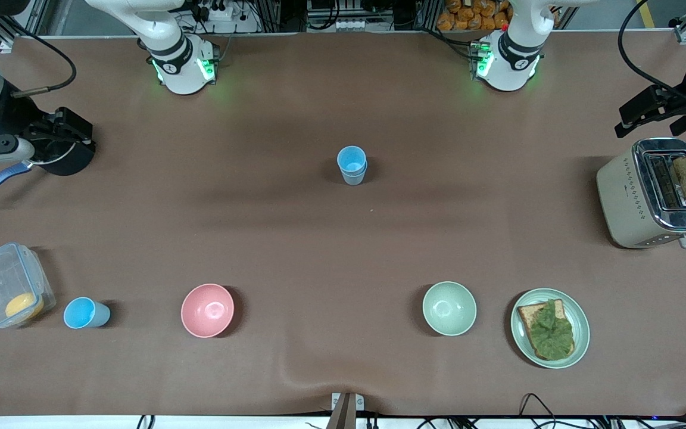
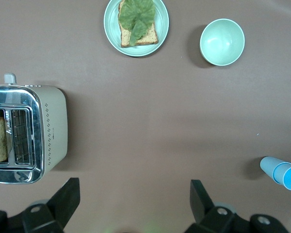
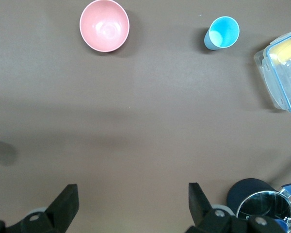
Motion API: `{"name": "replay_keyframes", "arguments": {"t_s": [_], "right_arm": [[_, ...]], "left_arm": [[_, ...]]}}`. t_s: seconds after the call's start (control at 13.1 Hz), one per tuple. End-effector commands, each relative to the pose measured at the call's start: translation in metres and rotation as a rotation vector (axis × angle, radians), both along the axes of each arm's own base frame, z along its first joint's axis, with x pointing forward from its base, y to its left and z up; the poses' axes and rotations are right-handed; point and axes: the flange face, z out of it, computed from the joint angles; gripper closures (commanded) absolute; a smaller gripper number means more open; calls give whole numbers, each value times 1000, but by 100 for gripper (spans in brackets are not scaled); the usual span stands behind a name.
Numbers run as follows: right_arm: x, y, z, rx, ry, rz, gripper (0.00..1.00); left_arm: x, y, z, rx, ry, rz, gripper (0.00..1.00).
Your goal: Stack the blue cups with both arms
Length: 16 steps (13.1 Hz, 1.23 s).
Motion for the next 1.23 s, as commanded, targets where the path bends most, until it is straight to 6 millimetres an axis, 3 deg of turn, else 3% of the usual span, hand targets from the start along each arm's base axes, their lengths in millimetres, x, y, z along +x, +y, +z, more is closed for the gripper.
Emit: {"name": "replay_keyframes", "arguments": {"t_s": [0.0,0.69,1.15], "right_arm": [[2,0,-1,3,-2,1,0],[3,-2,-4,3,7,-4,0],[2,-2,-5,3,9,-2,0]], "left_arm": [[-4,3,2,22,-5,-23,0],[4,6,-7,22,7,-15,0],[23,10,-21,26,23,-1,0]]}}
